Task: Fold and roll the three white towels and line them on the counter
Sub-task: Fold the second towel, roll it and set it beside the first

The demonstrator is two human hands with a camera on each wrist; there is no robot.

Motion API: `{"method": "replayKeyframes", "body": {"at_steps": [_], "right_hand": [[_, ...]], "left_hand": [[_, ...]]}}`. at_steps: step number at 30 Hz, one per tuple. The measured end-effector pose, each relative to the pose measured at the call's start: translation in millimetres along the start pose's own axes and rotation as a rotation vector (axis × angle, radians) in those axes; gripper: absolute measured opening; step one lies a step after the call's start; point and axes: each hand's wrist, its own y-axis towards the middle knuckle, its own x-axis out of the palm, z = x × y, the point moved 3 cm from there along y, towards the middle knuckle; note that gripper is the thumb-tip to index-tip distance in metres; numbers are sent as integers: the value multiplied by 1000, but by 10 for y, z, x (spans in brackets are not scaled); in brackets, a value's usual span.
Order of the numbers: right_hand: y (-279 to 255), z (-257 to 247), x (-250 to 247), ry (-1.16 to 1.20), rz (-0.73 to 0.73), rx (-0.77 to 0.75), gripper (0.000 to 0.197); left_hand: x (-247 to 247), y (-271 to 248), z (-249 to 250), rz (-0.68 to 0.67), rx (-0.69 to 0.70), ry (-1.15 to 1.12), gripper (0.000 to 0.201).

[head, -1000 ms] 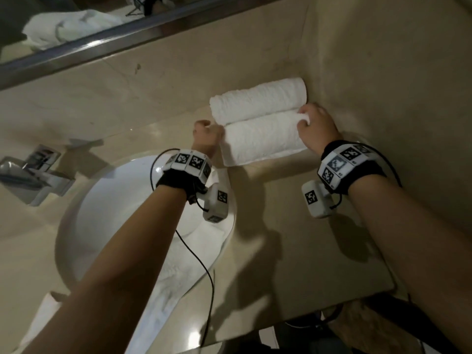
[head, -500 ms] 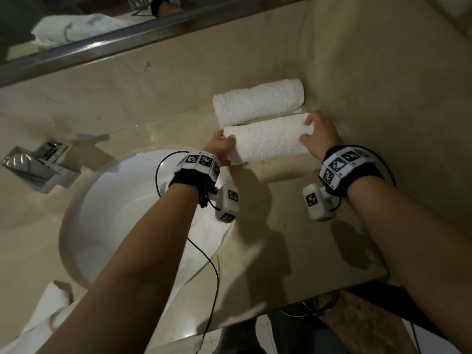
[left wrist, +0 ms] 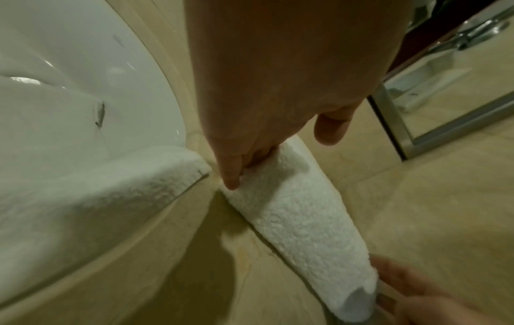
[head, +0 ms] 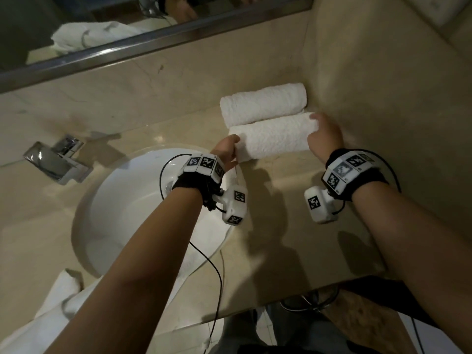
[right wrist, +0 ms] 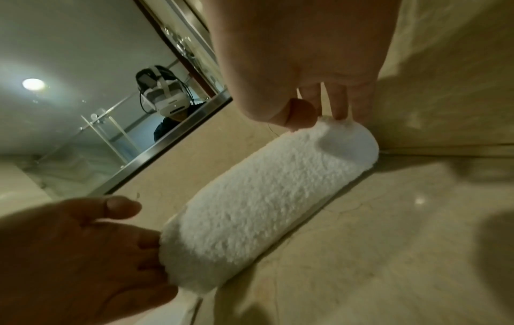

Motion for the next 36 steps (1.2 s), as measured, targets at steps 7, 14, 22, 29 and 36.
{"method": "replayKeyframes", "body": {"at_steps": [7, 14, 22, 29, 36], "right_hand": [[-191, 117, 25, -69, -8, -29, 51], [-292, 111, 1, -173, -60, -8, 46], [-278, 110, -83, -91, -13, 43, 47], [-260, 123, -74, -127, -21, 11, 45], [-247, 142, -140, -99, 61, -38, 43]], "left_hand": [[174, -166, -169, 12, -6, 31, 43], [172, -258, -181, 60, 20, 52, 43], [133, -368, -87, 114, 51, 91, 46], [132, -426, -89, 104, 67, 186, 32], [107, -477, -88, 155, 72, 224, 24]]}}
